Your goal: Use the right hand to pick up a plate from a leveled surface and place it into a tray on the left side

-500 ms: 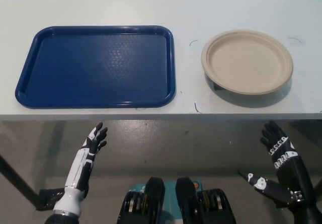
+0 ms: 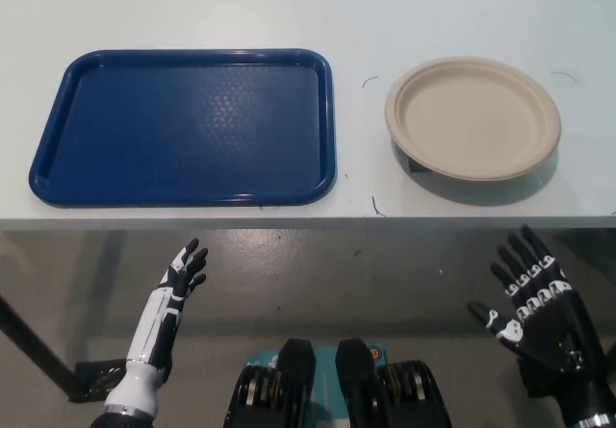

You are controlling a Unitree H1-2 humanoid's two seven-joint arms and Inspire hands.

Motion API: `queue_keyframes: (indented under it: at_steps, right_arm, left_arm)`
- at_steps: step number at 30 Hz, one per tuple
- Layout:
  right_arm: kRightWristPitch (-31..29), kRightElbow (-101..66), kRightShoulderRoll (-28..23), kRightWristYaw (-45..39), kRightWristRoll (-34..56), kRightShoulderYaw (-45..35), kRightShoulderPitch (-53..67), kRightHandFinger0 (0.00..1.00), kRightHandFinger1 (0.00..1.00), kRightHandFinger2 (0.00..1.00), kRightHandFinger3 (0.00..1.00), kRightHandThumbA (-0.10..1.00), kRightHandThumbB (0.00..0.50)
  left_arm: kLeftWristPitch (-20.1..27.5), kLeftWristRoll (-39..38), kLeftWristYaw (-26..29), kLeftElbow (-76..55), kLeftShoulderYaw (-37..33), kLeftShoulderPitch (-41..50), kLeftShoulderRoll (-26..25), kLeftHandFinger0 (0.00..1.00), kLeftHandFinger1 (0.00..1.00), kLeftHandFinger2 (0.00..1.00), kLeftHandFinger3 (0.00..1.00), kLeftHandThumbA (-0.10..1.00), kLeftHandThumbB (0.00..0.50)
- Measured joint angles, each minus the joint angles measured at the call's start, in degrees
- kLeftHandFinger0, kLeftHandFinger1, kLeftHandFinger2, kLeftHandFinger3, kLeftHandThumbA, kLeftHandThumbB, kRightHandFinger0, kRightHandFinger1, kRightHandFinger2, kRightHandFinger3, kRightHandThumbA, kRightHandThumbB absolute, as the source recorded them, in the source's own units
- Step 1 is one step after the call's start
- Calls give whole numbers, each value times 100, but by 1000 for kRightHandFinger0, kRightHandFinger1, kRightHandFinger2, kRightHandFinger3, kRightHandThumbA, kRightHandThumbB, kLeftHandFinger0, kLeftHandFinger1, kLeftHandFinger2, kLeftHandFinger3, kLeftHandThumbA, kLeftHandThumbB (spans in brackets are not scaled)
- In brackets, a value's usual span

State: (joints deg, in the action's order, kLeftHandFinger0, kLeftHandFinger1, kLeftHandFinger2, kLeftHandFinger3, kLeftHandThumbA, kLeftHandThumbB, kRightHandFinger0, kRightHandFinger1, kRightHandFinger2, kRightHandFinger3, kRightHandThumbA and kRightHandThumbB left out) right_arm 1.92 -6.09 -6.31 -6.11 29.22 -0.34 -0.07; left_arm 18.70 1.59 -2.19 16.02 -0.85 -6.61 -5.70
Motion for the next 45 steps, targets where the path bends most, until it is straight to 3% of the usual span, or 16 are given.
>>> queue_keyframes:
  at_steps: [29, 45]
  right_arm:
    - [1784, 272, 256, 490, 3110, -893, -880, 1000, 1000, 1000, 1000, 1000, 406]
    - [2387, 826, 288, 702, 4392, -1132, -1344, 1000, 1000, 1000, 1000, 1000, 392]
  left_arm:
    - [1, 26, -1, -4, -47, 134, -5, 1000, 1000, 1000, 1000, 1000, 500]
    - [179, 175, -21, -134, -189, 60, -124, 1000, 1000, 1000, 1000, 1000, 500]
